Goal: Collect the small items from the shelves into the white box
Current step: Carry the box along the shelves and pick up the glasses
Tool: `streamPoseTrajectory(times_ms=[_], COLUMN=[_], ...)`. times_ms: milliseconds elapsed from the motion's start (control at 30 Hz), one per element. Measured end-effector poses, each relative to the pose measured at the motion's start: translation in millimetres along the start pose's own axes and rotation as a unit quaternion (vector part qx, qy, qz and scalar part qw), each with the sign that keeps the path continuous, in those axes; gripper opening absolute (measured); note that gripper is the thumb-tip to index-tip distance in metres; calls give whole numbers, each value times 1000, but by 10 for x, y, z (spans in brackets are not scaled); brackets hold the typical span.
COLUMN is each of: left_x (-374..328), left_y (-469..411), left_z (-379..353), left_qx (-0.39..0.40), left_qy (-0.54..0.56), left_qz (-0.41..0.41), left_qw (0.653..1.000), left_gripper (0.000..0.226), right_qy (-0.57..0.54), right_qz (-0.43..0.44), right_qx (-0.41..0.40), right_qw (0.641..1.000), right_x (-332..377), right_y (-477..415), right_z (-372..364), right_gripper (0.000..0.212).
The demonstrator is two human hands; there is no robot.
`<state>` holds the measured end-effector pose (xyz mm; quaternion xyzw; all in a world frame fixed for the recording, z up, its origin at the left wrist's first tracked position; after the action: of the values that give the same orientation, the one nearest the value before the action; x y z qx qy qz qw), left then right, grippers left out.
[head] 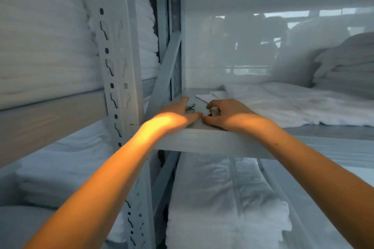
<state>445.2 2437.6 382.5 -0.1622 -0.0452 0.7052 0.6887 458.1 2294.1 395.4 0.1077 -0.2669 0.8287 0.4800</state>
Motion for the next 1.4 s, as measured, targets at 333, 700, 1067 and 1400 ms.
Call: streamPoseTrajectory(times_ms=[333,700,1067,1400], left_x=[53,-12,48,799], left_y=[-4,438,1707,3619], left_z=[34,280,529,466], left_qx=[-28,-191,-350,-373], left_qy=[77,125,54,-27], left_qz=[-16,-37,16,217], left_qw=[997,973,935,902], left_gripper=[62,25,16,18], right_qy=[-114,-192,-334,-428], right_qz=[30,114,247,349], right_qx=[-50,-99,-137,1], right_qw=[992,970,899,834], right_x=[-56,31,408,1446], right_y=[63,332,1023,1771], right_z=[90,295,196,-858], right_gripper=[48,29,30,35])
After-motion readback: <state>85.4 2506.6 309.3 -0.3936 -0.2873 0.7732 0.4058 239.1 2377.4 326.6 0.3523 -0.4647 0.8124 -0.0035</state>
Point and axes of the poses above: each hand's wrist, its own y-axis away from the middle knuckle, its own z-axis out of the back of the hand, x = y × z, the point moved 9 cm from there along -y, towards the middle knuckle, and after that the axes turned 13 degrees about -y, right-handed, at the moved point
